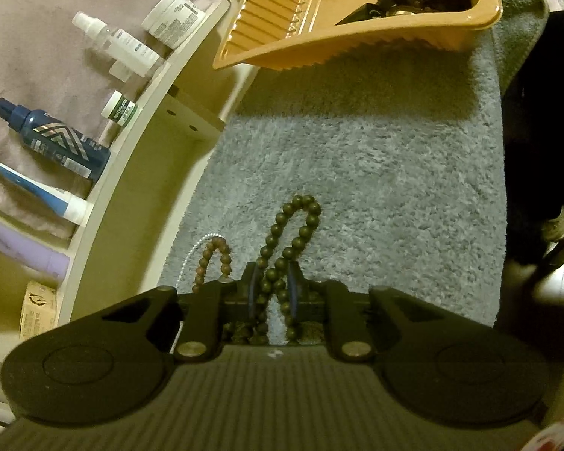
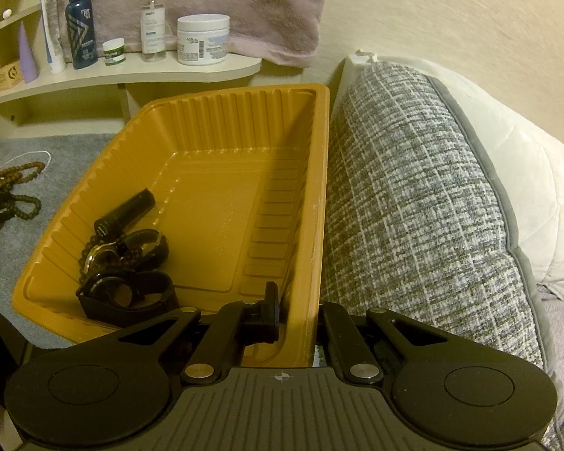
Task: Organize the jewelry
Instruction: 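Lift the bead necklace high above the towel with the left tool, then lower the bead necklace into the orange tray and open the left tool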
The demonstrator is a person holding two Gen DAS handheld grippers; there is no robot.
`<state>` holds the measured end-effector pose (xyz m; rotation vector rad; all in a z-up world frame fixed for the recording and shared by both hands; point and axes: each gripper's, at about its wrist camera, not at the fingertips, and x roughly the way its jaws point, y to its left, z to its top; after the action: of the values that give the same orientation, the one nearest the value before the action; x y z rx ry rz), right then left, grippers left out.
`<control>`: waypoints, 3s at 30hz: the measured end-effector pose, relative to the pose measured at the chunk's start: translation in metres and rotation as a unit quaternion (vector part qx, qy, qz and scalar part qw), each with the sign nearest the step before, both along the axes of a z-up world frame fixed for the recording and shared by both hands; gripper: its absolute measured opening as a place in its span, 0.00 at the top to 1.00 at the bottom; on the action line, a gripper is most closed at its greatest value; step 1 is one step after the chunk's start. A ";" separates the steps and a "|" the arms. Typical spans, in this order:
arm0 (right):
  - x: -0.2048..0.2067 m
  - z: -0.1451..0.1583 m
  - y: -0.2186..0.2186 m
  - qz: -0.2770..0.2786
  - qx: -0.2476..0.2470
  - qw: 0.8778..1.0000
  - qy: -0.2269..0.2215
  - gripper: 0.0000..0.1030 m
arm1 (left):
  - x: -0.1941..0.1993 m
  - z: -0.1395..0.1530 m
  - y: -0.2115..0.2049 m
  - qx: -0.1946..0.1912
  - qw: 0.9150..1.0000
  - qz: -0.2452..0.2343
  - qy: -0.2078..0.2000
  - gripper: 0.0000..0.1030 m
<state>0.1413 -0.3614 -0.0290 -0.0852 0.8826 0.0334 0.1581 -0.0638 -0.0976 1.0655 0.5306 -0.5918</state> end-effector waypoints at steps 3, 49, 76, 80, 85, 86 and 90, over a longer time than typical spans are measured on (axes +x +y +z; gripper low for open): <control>0.000 0.000 0.000 -0.001 0.000 1.000 0.000 0.96 | 0.001 -0.001 -0.001 0.000 1.000 0.001 -0.003 0.90; -0.001 -0.002 -0.002 -0.004 0.002 1.000 0.001 0.96 | 0.010 0.003 0.052 0.052 0.999 0.007 0.000 0.95; -0.002 0.002 0.001 0.001 -0.004 1.000 -0.012 0.96 | -0.021 0.214 0.084 -0.191 0.960 0.052 -0.201 0.94; -0.002 0.003 0.002 0.003 -0.005 1.000 -0.013 0.96 | -0.022 0.246 0.083 -0.211 0.950 0.043 -0.227 0.94; -0.001 0.005 0.003 0.005 -0.007 1.000 -0.016 0.96 | -0.026 0.281 0.083 -0.235 0.939 0.037 -0.249 0.94; -0.001 0.005 0.003 0.006 -0.008 1.000 -0.016 0.96 | -0.026 0.286 0.081 -0.239 0.937 0.033 -0.252 0.94; -0.001 0.006 0.003 0.007 -0.008 1.000 -0.017 0.96 | -0.025 0.305 0.071 -0.257 0.931 0.017 -0.260 0.94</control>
<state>0.1406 -0.3583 -0.0232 -0.1058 0.8475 0.0382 0.1333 0.0071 0.2070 0.6662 -0.0779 -0.3620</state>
